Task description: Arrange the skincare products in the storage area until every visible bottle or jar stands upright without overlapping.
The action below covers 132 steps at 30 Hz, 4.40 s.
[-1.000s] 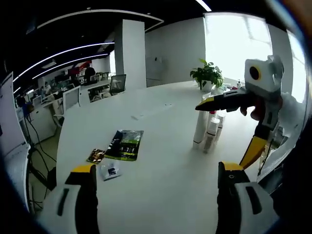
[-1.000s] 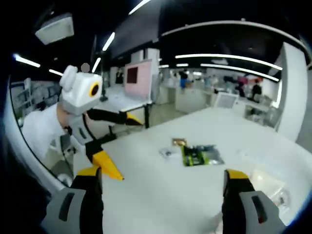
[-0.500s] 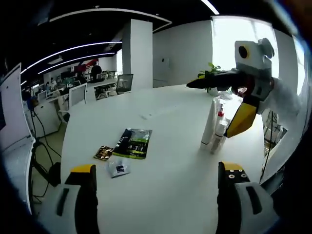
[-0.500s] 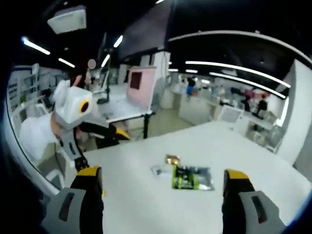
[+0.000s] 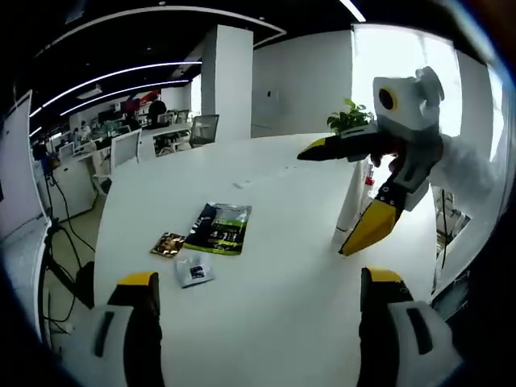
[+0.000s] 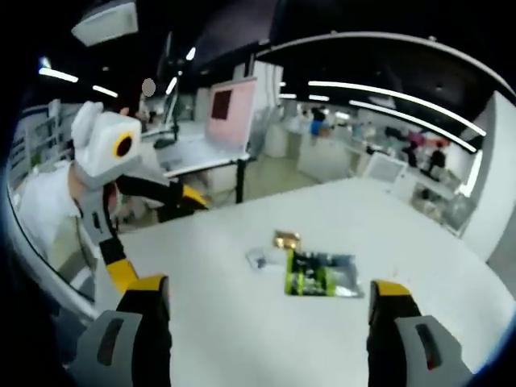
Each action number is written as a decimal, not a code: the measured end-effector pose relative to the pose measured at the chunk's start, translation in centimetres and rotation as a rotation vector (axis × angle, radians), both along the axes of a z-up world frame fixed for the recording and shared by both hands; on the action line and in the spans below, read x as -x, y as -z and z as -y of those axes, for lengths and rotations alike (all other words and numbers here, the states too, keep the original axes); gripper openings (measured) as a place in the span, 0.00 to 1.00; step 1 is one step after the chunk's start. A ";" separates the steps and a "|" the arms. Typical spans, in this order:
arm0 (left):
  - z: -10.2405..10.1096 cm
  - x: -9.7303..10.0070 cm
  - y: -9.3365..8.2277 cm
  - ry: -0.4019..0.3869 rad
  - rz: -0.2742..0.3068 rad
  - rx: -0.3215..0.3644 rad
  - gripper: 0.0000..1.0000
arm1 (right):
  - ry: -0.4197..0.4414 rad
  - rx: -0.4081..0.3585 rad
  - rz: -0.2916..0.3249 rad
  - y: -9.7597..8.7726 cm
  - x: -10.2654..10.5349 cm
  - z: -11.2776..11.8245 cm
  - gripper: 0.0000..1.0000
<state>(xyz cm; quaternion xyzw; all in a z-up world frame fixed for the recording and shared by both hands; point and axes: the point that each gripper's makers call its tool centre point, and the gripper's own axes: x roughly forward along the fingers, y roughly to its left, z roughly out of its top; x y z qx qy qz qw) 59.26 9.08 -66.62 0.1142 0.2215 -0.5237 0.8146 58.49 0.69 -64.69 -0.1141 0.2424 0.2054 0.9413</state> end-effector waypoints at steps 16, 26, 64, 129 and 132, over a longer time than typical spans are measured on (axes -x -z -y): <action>-1.1 -1.1 2.3 -0.022 -0.069 0.007 0.99 | 0.043 -0.028 -0.102 6.2 -3.3 0.1 0.75; -1.4 -1.6 2.7 -0.047 -0.087 0.020 0.98 | 0.059 0.010 -0.130 9.7 -5.7 0.3 0.56; -3.2 -2.5 5.1 -0.083 -0.171 0.020 0.93 | -0.085 0.277 -0.110 14.5 -9.3 1.0 0.00; -3.5 -2.8 5.4 -0.082 -0.194 0.026 0.87 | -0.460 0.879 -0.011 14.7 -8.0 1.1 0.00; -3.5 -2.8 5.3 -0.084 -0.194 0.027 0.86 | -0.463 0.879 -0.007 14.7 -7.9 0.9 0.00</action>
